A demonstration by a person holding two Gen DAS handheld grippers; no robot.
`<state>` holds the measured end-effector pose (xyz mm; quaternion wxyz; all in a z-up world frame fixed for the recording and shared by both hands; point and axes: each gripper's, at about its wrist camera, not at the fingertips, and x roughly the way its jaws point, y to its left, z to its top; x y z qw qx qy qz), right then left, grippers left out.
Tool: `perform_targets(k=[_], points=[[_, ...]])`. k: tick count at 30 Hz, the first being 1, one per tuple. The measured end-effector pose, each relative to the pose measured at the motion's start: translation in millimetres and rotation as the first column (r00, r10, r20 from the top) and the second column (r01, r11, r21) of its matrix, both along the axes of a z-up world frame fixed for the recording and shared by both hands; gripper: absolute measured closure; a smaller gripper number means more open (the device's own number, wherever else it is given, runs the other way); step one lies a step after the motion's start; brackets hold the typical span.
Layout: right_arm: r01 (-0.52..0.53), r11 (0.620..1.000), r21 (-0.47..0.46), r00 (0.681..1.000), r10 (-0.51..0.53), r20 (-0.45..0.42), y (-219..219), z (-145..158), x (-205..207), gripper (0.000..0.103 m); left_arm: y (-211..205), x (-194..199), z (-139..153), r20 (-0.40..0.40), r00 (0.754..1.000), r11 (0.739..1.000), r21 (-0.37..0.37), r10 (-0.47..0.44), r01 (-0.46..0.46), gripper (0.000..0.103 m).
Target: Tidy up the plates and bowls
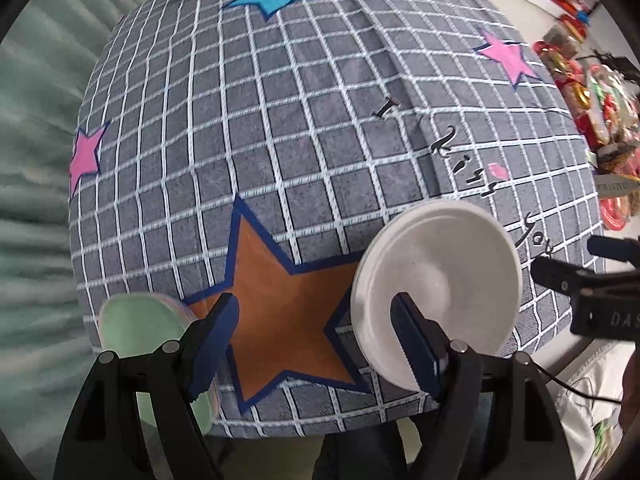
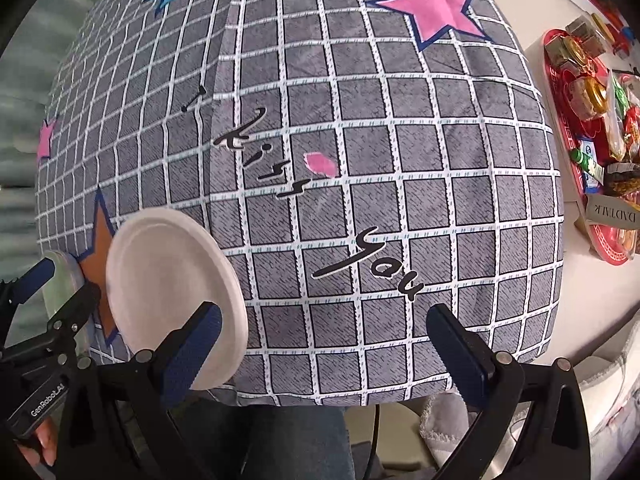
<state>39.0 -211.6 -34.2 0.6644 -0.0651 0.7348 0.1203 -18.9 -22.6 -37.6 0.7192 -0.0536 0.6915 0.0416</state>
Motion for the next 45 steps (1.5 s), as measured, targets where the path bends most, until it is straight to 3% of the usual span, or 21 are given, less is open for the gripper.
perform_targets(k=[5,10,14,19,28,30,34,35,36,38,42,43,45], points=[[-0.063,0.998,0.006,0.997,0.063,-0.033,9,-10,-3,0.000,-8,-4,-7,-0.022,1.000,1.000,0.020,0.021,-0.021,0.022],[-0.130,0.991,0.017,0.990,0.131,-0.058,18,-36,-6,0.000,-12,-5,-32,-0.038,0.997,0.997,0.038,0.074,-0.072,0.022],[-0.130,0.991,0.038,0.987,0.133,-0.088,18,-47,-9,0.000,-15,-8,-44,-0.063,0.992,0.994,0.033,0.110,-0.108,0.022],[-0.130,0.990,0.058,0.984,0.136,-0.116,1,-47,-15,0.000,-20,-10,-48,-0.084,0.992,0.994,0.059,0.092,-0.087,0.022],[-0.163,0.983,0.086,0.983,0.169,-0.068,8,-61,-12,0.000,-22,-4,-80,-0.081,0.991,0.994,0.019,0.111,-0.109,0.022],[-0.176,0.981,0.085,0.981,0.182,-0.070,13,-60,-19,0.021,-24,-9,-85,-0.093,0.988,0.993,0.005,0.121,-0.121,0.023],[-0.185,0.978,0.100,0.979,0.193,-0.073,23,-61,-29,0.026,-35,-17,-95,-0.098,0.991,0.995,-0.017,0.095,-0.097,0.028],[-0.187,0.976,0.110,0.977,0.196,-0.083,28,-64,-32,0.037,-40,-20,-98,-0.094,0.992,0.996,-0.018,0.090,-0.092,0.028],[-0.187,0.975,0.117,0.976,0.198,-0.092,33,-67,-34,0.042,-43,-18,-99,-0.092,0.992,0.996,-0.025,0.088,-0.091,0.029],[-0.185,0.975,0.120,0.975,0.198,-0.100,46,-68,-42,0.043,-47,-16,-102,-0.092,0.992,0.994,-0.053,0.092,-0.097,0.034],[-0.159,0.974,0.160,0.975,0.180,-0.127,69,-78,-50,0.064,-59,3,-104,-0.078,0.994,0.990,-0.112,0.072,-0.081,0.052],[-0.150,0.974,0.170,0.975,0.174,-0.135,75,-81,-51,0.064,-59,11,-103,-0.074,0.995,0.990,-0.123,0.064,-0.073,0.057],[-0.145,0.974,0.175,0.976,0.170,-0.136,89,-86,-50,0.074,-67,18,-101,-0.068,0.997,0.988,-0.141,0.047,-0.056,0.061]])
